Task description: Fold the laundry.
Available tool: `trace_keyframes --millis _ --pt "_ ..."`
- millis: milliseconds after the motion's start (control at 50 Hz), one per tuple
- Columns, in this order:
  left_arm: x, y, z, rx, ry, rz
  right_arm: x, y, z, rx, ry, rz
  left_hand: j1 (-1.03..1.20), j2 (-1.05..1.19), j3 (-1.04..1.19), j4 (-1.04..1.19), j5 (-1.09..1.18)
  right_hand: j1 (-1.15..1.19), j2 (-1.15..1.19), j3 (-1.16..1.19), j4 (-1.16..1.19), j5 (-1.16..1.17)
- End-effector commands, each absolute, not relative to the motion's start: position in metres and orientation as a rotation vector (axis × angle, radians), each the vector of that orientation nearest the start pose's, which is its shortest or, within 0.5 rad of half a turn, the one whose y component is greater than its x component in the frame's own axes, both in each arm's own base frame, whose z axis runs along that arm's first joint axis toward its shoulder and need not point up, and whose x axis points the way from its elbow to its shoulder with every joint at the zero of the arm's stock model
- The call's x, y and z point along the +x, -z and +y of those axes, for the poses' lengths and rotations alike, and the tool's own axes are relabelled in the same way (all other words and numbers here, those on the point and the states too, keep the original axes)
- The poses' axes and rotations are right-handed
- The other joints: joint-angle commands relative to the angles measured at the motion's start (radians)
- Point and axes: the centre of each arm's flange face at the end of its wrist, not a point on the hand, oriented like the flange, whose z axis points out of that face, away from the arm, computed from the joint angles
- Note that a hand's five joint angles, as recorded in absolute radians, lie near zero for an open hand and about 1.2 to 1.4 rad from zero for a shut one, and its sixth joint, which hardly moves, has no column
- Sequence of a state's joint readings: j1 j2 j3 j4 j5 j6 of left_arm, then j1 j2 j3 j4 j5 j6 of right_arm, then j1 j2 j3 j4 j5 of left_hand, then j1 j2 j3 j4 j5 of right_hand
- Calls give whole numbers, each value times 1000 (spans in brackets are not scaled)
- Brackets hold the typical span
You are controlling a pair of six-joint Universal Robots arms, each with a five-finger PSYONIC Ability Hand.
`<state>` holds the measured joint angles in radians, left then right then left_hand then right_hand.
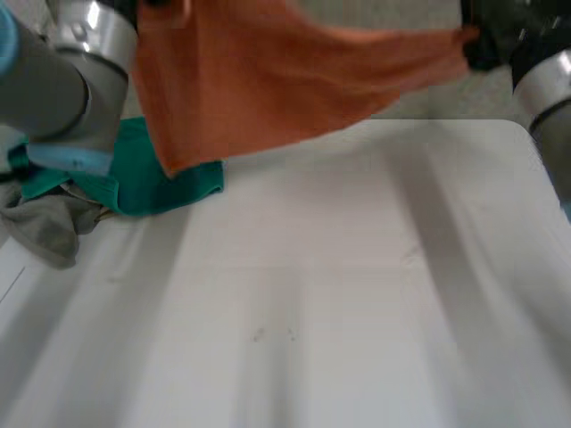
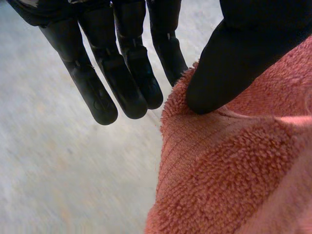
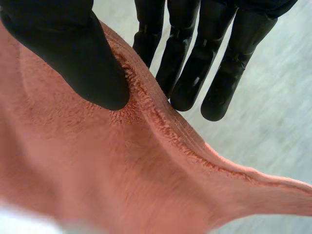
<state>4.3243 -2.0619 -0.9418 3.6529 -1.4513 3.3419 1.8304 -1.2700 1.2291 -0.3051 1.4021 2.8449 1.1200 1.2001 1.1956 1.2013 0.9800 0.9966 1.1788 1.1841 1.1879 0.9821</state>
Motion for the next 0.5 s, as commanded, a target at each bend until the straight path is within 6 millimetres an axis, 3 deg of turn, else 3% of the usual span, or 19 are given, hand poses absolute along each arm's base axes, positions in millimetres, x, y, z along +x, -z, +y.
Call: trace_keyframes --millis 20,100,140,220,300,340,400,500 --pt "-296 -288 -339 750 2753 1814 240 -261 -327 -878 2190 2017 276 196 201 195 242 400 217 212 208 240" --pt "-291 -243 -319 815 2602 2002 238 -212 -322 -957 2019 2161 276 196 201 195 242 400 217 212 208 240" --pt "-288 -224 -309 841 2530 2080 238 -196 -322 -968 1967 2196 276 196 201 195 242 400 217 212 208 240" --pt "-285 -204 -297 877 2448 2154 237 -166 -326 -981 1857 2255 276 196 201 195 242 380 198 193 189 220" --pt "-283 -204 -293 877 2437 2159 236 -146 -329 -982 1781 2284 276 196 201 195 242 -15 -197 -203 -206 -175" --pt "-282 -209 -291 874 2452 2144 227 -141 -336 -938 1766 2307 276 196 201 195 242 -335 -517 -523 -527 -495" --pt "-281 -219 -288 869 2482 2116 214 -143 -345 -805 1757 2335 276 196 201 195 242 -541 -723 -728 -732 -701" --pt "-280 -230 -286 859 2514 2079 205 -152 -353 -611 1731 2339 276 196 201 195 242 -659 -841 -847 -850 -819"
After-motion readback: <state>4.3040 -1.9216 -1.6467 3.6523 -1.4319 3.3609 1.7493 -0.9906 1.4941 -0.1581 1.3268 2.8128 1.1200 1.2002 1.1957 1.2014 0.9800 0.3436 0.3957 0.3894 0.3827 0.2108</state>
